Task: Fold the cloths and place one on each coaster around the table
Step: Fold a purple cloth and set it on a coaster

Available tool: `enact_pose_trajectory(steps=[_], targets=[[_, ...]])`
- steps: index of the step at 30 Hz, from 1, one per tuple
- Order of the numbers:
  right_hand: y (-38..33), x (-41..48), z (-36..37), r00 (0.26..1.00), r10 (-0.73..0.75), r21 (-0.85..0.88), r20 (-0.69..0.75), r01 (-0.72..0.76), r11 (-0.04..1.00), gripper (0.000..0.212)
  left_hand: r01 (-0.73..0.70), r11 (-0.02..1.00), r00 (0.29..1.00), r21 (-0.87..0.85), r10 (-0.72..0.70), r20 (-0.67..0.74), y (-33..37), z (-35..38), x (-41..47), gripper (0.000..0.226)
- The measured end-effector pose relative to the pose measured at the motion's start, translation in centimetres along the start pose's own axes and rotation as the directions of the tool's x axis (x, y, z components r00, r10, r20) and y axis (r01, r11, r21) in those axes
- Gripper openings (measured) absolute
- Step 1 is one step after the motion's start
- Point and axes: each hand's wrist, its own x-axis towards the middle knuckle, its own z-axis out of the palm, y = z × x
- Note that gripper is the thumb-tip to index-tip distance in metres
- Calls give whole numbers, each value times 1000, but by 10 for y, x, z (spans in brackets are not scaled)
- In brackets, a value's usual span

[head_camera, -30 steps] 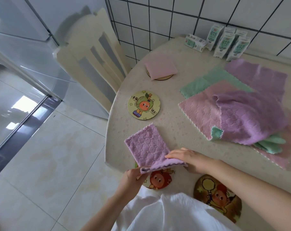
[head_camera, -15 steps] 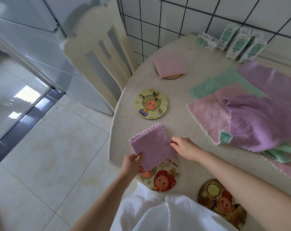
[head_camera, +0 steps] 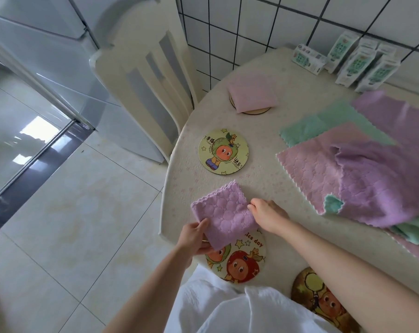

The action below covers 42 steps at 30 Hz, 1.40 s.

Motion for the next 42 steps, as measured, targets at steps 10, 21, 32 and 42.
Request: enact_pose_trajectory(steps=[10,21,32,42], targets=[[-3,-5,5,999,-2,39,-42,4,999,29,-177,967,964,181,207,-165,3,-11,12,24],[-9,-9,3,993,-61,-55,-104,56,997,22,-275,872,886,405,393,-246,10,-16,25,11],[-12,-24,4,999,-40,53,-26,41,998,44,-544,-355,466,761,626,625,-15,-17,36,65],[4,-24,18,980,71,138,-188,-45,989,34,-465,-103,567,879,728,385,7,-47,43,48]])
